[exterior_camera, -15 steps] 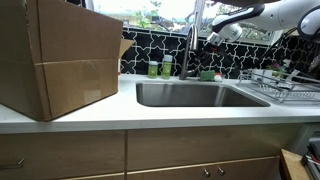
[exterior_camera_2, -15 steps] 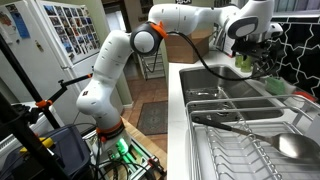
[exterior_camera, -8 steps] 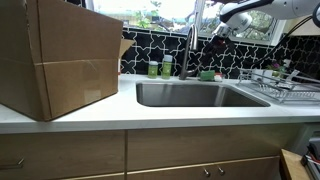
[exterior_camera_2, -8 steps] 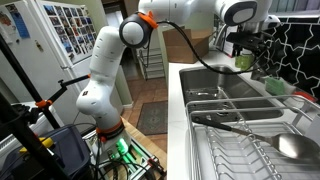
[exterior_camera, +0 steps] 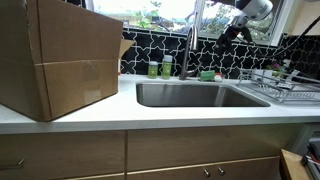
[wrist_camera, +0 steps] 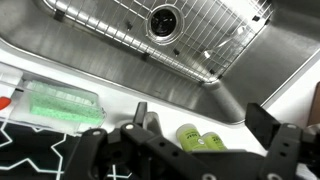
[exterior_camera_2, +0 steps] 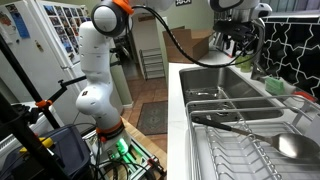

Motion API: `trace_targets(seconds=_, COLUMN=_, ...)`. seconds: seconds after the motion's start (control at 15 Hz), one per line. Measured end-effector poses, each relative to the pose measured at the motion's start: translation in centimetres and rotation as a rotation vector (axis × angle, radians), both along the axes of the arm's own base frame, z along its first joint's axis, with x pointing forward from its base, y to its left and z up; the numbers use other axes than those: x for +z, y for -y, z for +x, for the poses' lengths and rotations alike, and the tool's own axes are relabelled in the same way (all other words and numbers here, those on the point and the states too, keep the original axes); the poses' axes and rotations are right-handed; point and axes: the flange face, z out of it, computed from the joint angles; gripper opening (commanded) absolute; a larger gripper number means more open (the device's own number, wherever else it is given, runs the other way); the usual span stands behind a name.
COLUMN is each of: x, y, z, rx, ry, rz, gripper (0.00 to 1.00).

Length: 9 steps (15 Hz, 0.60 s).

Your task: Turn the faucet to the right then close the tap

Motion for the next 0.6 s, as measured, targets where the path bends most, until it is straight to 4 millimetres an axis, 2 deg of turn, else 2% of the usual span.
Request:
trace_targets(seconds=0.27, x=2.7, y=-2.4, z=-4.2, rx=-0.01, ry=-0.022, rz=0.064, gripper=1.0)
trace_targets(seconds=0.6, x=6.4, y=-3.9, z=-8.8, rx=-0.125, ry=0.013, rz=0.078, gripper=1.0)
